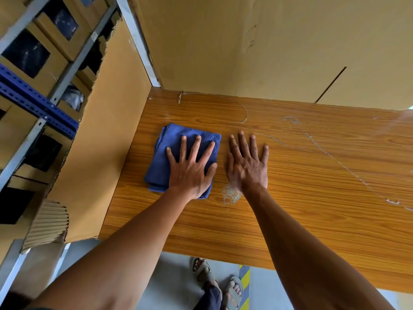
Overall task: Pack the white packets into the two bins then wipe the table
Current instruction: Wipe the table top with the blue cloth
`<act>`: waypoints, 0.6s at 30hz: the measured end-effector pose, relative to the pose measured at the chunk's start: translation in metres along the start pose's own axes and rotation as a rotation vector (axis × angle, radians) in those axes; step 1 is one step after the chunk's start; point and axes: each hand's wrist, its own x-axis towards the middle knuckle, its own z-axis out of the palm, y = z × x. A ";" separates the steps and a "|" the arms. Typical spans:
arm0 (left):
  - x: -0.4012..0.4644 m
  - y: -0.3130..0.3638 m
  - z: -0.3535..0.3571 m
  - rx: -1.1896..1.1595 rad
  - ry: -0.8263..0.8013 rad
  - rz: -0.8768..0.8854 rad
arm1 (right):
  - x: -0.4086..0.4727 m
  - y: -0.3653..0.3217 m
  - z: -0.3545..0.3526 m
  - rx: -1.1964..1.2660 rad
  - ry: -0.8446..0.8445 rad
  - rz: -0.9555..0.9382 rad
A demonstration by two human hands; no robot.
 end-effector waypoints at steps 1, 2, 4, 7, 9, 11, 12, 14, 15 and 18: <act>0.001 0.000 0.001 0.003 0.004 -0.003 | 0.001 0.000 0.000 -0.002 -0.001 -0.001; 0.002 0.001 0.001 0.000 0.005 -0.011 | 0.001 0.000 0.000 -0.001 0.001 0.001; 0.008 0.002 0.000 -0.010 0.012 -0.034 | 0.001 0.000 0.002 -0.006 0.007 0.008; 0.035 -0.003 -0.004 -0.039 0.028 -0.070 | 0.004 0.001 0.004 -0.010 0.008 0.013; 0.058 -0.009 -0.009 -0.053 0.018 -0.095 | 0.004 0.001 0.005 -0.011 0.024 0.008; 0.072 -0.012 -0.013 -0.050 -0.015 -0.117 | 0.004 0.000 0.005 -0.005 0.026 0.008; 0.073 -0.012 -0.013 -0.044 -0.024 -0.120 | 0.004 0.000 0.005 -0.006 0.024 0.008; 0.055 -0.011 -0.010 -0.051 -0.024 -0.117 | 0.003 -0.001 0.003 -0.004 0.016 0.004; 0.039 -0.009 -0.006 -0.054 -0.012 -0.112 | 0.002 0.000 0.002 0.002 0.007 0.006; -0.019 -0.009 0.007 -0.029 0.042 -0.132 | 0.001 -0.002 -0.003 0.011 -0.015 0.013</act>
